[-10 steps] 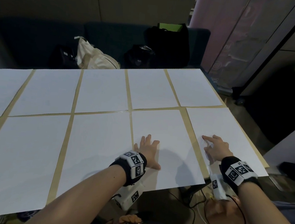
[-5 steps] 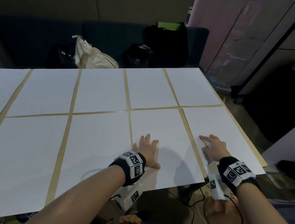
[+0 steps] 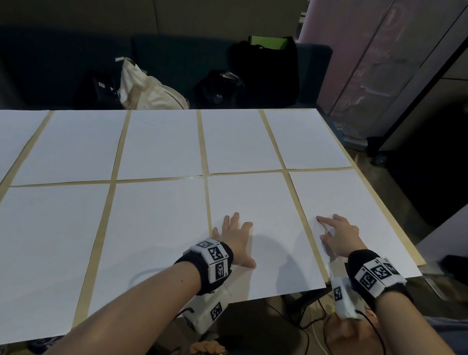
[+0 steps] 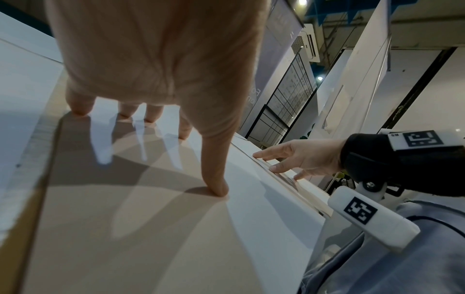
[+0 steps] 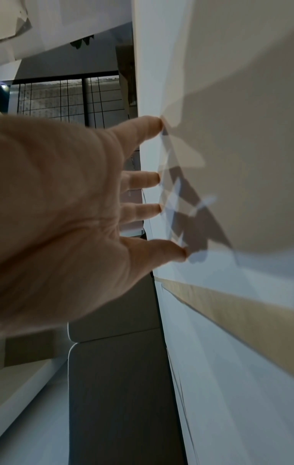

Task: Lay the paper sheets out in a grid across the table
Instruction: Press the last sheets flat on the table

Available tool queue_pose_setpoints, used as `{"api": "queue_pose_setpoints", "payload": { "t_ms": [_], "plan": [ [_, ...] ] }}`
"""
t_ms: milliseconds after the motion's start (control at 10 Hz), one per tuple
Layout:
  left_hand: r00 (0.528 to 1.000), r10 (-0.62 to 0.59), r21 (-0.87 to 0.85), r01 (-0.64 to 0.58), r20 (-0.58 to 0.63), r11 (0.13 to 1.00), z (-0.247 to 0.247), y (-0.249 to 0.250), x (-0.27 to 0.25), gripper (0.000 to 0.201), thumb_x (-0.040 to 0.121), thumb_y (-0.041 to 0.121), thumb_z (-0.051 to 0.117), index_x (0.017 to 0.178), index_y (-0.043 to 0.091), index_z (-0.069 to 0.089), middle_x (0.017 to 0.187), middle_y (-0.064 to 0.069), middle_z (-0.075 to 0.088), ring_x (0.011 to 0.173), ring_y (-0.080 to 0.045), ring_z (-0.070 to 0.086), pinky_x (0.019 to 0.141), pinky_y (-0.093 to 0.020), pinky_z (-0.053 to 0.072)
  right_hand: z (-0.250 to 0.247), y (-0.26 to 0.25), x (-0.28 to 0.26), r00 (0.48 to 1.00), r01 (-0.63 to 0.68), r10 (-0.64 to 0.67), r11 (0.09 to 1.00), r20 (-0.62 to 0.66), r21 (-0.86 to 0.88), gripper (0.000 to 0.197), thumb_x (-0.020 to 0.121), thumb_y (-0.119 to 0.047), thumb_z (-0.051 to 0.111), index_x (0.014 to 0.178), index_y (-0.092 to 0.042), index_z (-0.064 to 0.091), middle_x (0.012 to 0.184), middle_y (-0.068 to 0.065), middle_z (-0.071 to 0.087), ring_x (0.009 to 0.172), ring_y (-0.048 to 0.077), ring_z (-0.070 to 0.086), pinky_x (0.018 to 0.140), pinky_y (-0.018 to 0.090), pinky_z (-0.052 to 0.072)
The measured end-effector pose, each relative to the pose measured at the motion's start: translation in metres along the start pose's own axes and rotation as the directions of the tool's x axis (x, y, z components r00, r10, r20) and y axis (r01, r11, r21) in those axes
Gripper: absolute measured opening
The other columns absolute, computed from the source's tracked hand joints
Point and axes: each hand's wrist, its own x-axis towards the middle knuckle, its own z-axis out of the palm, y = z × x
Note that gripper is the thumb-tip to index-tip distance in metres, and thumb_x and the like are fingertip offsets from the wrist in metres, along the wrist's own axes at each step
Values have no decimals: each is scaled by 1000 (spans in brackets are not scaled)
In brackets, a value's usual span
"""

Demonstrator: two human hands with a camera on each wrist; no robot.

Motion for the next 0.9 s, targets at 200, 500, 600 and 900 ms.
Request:
{"api": "queue_pose_setpoints", "payload": {
  "t_ms": [200,500,600,900],
  "plan": [
    [1000,8,2,-8,-1,1000,0,1,0,93,77,36,70,149,22,12,159,-9,-13,146,-28,-15,116,-52,2,-1,0,0,1000,-8,8,1000,4,3,46,93,-19,50,136,-36,44,156,2,23,140,32,21,114,49,23],
    [1000,8,-7,-8,9,1000,1,5,0,93,78,34,69,149,21,10,159,-9,-14,146,-29,-15,116,-51,0,-1,1,-1,1000,5,-5,1000,-3,6,46,92,-17,51,133,-36,47,156,3,24,140,30,23,115,47,21],
    [1000,6,-8,-6,7,1000,1,5,1,94,78,34,70,149,21,10,159,-9,-14,146,-29,-15,116,-51,0,-2,0,-2,1000,-2,2,1000,1,7,46,93,-16,50,135,-35,45,156,3,23,140,32,22,115,49,22],
    [1000,-3,-9,3,9,1000,1,5,1,93,78,33,69,149,21,10,159,-9,-15,146,-30,-15,117,-52,0,-7,1,-6,1000,-17,18,999,-6,37,45,94,-13,48,134,-34,47,156,1,23,139,31,21,113,47,24]
  ]
}}
